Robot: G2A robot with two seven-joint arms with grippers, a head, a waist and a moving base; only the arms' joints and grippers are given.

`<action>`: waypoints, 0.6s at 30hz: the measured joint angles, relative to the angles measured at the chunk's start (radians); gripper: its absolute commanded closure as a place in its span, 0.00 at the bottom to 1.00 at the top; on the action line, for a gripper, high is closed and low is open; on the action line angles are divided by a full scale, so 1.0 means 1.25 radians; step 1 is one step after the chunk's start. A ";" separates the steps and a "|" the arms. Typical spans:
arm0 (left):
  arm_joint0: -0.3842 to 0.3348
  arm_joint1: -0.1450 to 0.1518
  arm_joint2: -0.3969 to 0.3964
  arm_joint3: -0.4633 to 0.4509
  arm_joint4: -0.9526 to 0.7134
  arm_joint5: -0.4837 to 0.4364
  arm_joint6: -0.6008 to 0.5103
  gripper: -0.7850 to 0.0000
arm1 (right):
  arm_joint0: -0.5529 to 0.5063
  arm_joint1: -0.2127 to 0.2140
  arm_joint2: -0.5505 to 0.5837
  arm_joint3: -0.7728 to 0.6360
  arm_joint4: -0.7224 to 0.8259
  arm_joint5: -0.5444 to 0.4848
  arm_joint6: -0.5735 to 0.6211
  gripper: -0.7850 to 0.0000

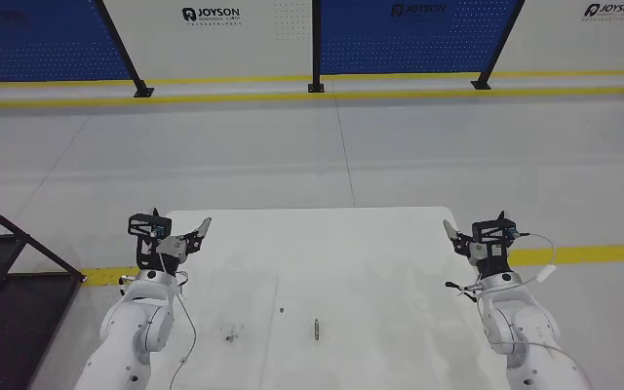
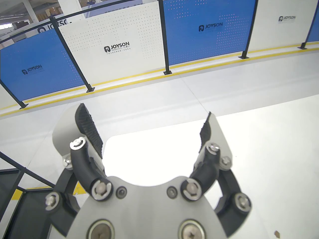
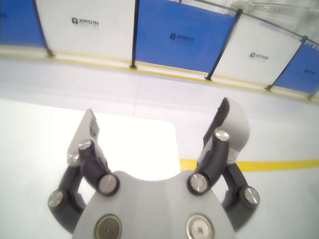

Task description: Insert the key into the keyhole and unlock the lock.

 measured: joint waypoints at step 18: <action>0.331 0.028 -0.091 -0.202 -0.074 -0.437 -0.323 0.00 | 0.000 0.000 0.000 0.000 0.000 0.000 0.000 0.00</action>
